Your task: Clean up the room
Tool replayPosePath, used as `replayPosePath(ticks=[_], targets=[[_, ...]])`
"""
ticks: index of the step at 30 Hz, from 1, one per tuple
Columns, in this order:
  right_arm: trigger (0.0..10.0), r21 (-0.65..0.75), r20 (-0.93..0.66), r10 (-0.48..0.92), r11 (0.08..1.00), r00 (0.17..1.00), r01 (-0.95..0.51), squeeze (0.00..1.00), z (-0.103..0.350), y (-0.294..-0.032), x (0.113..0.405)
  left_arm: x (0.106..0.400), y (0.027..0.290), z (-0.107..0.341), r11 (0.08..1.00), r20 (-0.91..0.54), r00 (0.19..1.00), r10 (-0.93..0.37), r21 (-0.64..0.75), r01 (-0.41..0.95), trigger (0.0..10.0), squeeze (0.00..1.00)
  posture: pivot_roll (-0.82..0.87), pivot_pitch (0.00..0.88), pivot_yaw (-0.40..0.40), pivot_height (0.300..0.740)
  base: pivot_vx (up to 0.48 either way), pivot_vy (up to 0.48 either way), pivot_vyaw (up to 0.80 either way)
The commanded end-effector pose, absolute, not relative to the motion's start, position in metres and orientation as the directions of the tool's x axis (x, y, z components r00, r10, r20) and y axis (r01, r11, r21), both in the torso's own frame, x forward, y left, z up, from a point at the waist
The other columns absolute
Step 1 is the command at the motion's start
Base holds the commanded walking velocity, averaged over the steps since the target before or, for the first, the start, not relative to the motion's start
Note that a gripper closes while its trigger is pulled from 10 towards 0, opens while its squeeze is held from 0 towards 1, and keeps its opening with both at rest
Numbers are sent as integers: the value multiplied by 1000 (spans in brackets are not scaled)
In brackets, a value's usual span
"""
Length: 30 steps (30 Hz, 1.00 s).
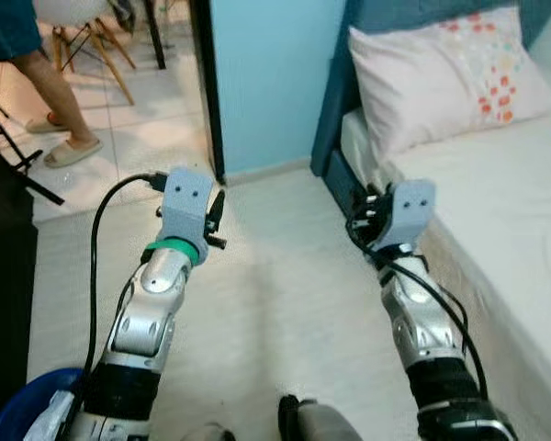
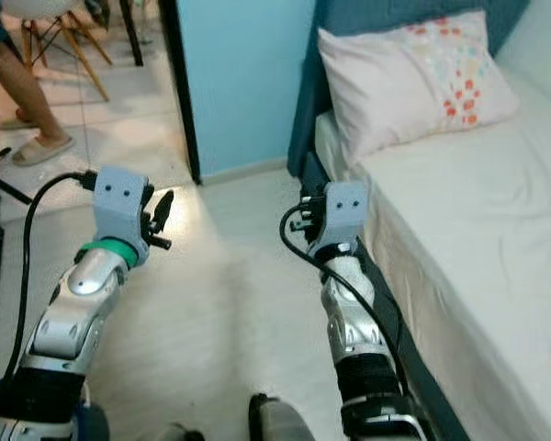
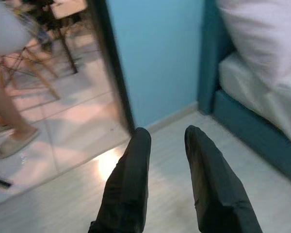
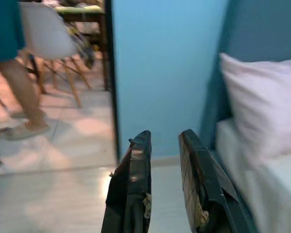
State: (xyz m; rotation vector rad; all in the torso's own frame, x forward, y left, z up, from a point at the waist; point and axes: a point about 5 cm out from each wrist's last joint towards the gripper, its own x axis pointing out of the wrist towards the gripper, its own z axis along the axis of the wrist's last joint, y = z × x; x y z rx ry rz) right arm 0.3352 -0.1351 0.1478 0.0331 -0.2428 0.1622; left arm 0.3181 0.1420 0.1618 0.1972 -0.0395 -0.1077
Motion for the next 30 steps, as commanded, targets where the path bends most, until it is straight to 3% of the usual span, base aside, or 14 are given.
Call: replayPosePath(ticks=[1,30], targets=[[10000,12,212,163,986,964,-169,0,139,-136,333,318,140,156,974,9,993,-114,197,110,10000,0,-3,93,17,737,480,0,0],[10000,7,158,165,986,974,-169,0,123,-134,330,314,130,150,950,31,984,-174,267,160,10000,0,1,82,25,737,334,0,0]])
